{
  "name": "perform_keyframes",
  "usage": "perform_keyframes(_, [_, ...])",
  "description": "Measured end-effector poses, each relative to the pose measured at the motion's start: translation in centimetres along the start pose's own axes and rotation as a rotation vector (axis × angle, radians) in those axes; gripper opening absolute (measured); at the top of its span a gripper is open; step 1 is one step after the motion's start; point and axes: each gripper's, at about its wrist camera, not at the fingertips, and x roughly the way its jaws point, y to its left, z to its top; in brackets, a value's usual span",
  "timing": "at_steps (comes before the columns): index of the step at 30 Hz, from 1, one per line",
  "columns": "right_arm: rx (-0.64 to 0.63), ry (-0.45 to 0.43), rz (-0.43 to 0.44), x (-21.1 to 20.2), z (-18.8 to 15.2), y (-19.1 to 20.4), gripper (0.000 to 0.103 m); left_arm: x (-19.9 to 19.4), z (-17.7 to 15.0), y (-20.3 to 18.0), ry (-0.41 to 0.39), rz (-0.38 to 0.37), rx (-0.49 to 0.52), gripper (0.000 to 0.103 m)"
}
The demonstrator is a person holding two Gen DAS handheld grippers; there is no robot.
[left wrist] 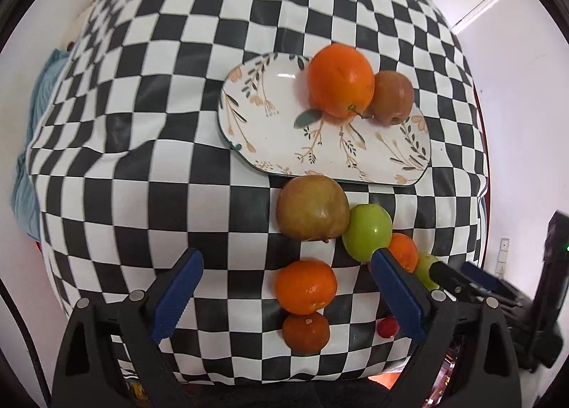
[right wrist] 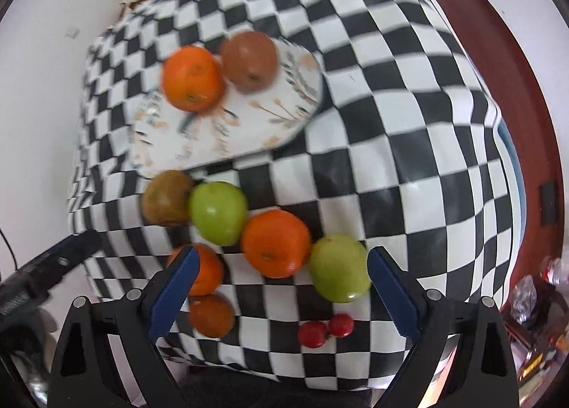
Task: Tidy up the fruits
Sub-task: 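Grasp the brown fruit with the left tool while the right tool grasps the large green apple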
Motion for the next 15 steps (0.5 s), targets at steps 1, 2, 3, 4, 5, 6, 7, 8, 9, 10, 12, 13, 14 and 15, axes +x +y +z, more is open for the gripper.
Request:
perform_keyframes(1, [0.027,0.018,0.001,0.9,-0.1,-0.9,0.089,0.7,0.5,-0.2,0.016,-0.007,0.007,0.097])
perform_keyframes(2, [0.043,0.026,0.005,1.5,-0.2,-1.6,0.086,1.3,0.8,-0.3,0.031,-0.005,0.01,0.097])
perform_keyframes(3, [0.058,0.035,0.011,2.1,-0.3,-2.3,0.082,2.0,1.2,-0.5,0.044,-0.002,0.012,0.097])
perform_keyframes(4, [0.072,0.044,0.009,2.6,-0.4,-2.9,0.081,2.7,1.6,-0.7,0.061,-0.011,0.018,0.097])
perform_keyframes(5, [0.083,0.049,0.01,3.0,-0.4,-3.3,0.08,3.5,2.0,-0.8,0.083,-0.015,0.019,0.097])
perform_keyframes(6, [0.094,0.055,0.015,3.4,-0.5,-3.8,0.08,4.3,2.3,-0.8,0.099,-0.02,0.015,0.097])
perform_keyframes(7, [0.1,0.061,0.015,3.7,-0.6,-4.1,0.08,5.1,2.7,-0.9,0.119,-0.031,0.011,0.097])
perform_keyframes(8, [0.104,0.066,0.013,4.0,-0.7,-4.2,0.08,5.8,2.9,-0.9,0.133,-0.034,0.008,0.097])
perform_keyframes(9, [0.106,0.07,0.013,4.2,-0.8,-4.4,0.08,6.4,3.1,-0.9,0.143,-0.039,0.005,0.096])
perform_keyframes(10, [0.11,0.072,0.021,4.3,-0.9,-4.5,0.08,7.0,3.3,-0.8,0.15,-0.046,-0.001,0.09])
perform_keyframes(12, [0.119,0.075,0.031,4.4,-0.9,-4.8,0.08,7.9,3.4,-0.7,0.165,-0.067,-0.009,0.072])
perform_keyframes(13, [0.122,0.078,0.035,4.5,-1.0,-4.9,0.08,8.3,3.3,-0.6,0.174,-0.096,-0.016,0.065])
perform_keyframes(14, [0.125,0.08,0.039,4.5,-0.8,-5.0,0.08,8.6,3.2,-0.5,0.175,-0.107,-0.023,0.064])
perform_keyframes(15, [0.128,0.084,0.043,4.6,-0.7,-5.0,0.08,8.7,3.0,-0.5,0.169,-0.105,-0.02,0.064])
